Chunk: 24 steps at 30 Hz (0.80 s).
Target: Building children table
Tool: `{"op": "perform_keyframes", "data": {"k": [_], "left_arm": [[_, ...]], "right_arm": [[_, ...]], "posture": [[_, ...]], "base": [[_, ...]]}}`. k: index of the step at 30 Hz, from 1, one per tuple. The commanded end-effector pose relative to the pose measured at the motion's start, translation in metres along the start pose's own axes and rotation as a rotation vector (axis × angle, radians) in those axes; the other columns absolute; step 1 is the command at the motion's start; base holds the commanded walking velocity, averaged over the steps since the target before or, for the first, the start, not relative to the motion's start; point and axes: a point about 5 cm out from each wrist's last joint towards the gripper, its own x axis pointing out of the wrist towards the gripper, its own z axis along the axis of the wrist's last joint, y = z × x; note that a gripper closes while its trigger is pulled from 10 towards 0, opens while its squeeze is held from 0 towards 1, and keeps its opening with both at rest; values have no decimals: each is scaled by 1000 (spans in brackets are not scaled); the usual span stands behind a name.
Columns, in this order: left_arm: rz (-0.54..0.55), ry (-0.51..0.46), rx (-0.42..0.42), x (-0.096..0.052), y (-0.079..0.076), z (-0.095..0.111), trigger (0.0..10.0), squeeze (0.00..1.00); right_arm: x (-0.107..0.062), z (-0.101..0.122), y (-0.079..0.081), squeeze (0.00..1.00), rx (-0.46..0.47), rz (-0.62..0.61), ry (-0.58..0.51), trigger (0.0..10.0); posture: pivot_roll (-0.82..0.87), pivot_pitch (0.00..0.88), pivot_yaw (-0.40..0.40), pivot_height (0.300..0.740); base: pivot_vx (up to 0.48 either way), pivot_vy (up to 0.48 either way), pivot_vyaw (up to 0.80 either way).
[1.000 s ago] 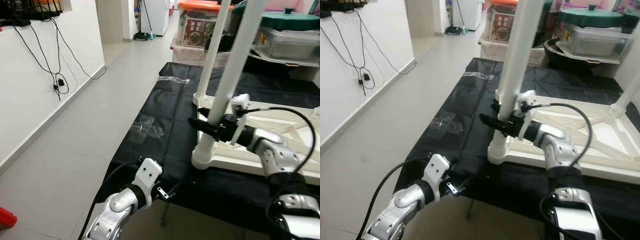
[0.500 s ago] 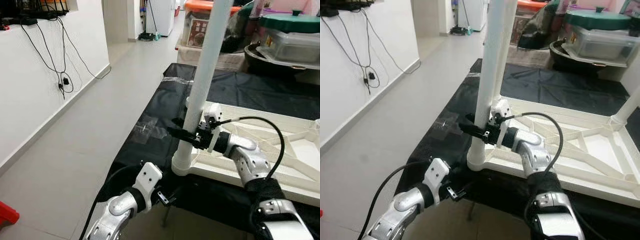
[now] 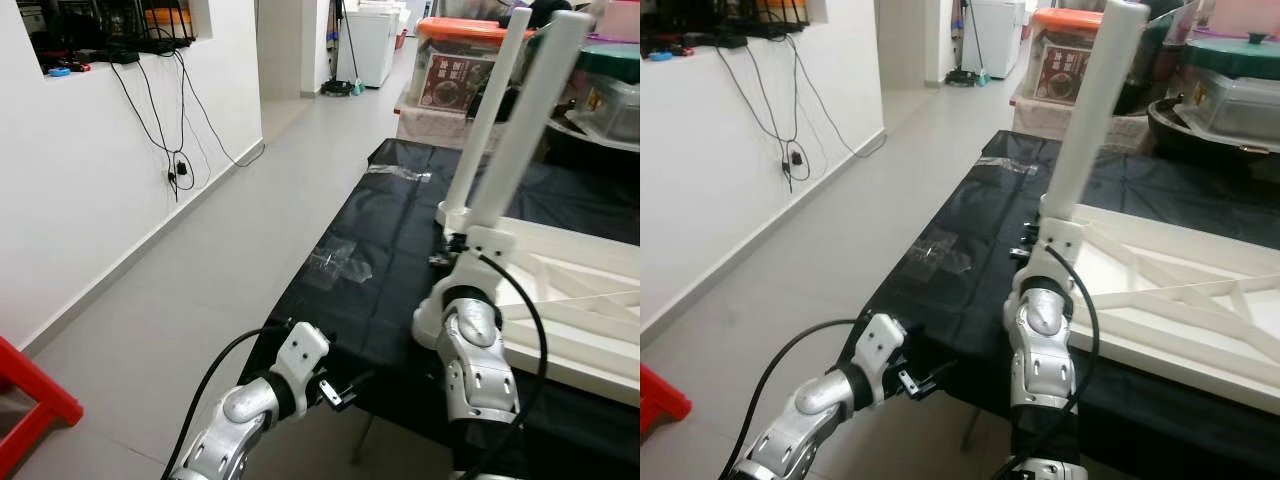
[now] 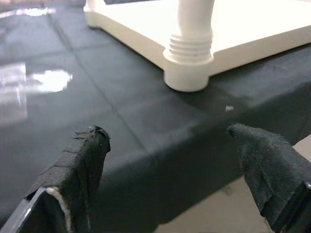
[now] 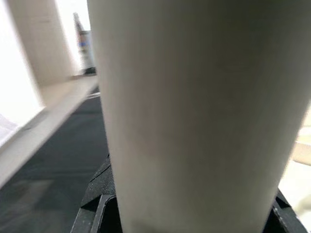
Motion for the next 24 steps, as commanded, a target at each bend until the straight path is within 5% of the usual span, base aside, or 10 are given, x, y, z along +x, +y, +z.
{"op": "perform_keyframes", "data": {"k": [1,5,6,7,8,9,14,15,19,24], "left_arm": [[17,-23,7,2,1,4,10000,0],[30,-31,11,4,2,5,10000,0],[50,-42,12,5,4,7,10000,0],[64,-49,12,6,6,8,10000,0],[72,-52,12,7,7,9,10000,0],[75,-55,12,7,8,10,10000,0],[80,-69,16,9,11,12,10000,0],[87,-81,21,10,12,15,10000,0],[95,-92,23,11,14,16,10000,0],[62,-147,2,8,5,27,10000,0]], "right_arm": [[-7,-18,-8,0,38,-135,83,0],[-8,-22,-6,0,47,-155,99,0],[-10,-26,-2,0,61,-148,109,4078],[-11,-27,2,0,72,-128,108,4078],[-12,-27,4,0,77,-123,107,10000],[-11,-23,5,1000,78,-77,66,10000],[-2,-6,-1,1000,60,-13,-54,10000],[5,0,-4,24,74,36,-81,10000],[11,5,-7,0,89,84,-107,10000],[39,9,-15,0,111,514,-16,10000]], "posture": [[60,0,-41,740],[60,0,-44,740],[57,0,-44,740],[57,0,-44,740],[57,0,-44,740],[57,0,-41,740],[40,0,-30,740],[49,0,-39,740],[49,0,-39,740],[55,0,-46,740]], "base": [[0,0,0],[0,0,0],[0,0,0],[0,0,0],[0,0,0],[0,0,0],[0,0,0],[0,0,0],[0,0,0],[0,0,0]]}}
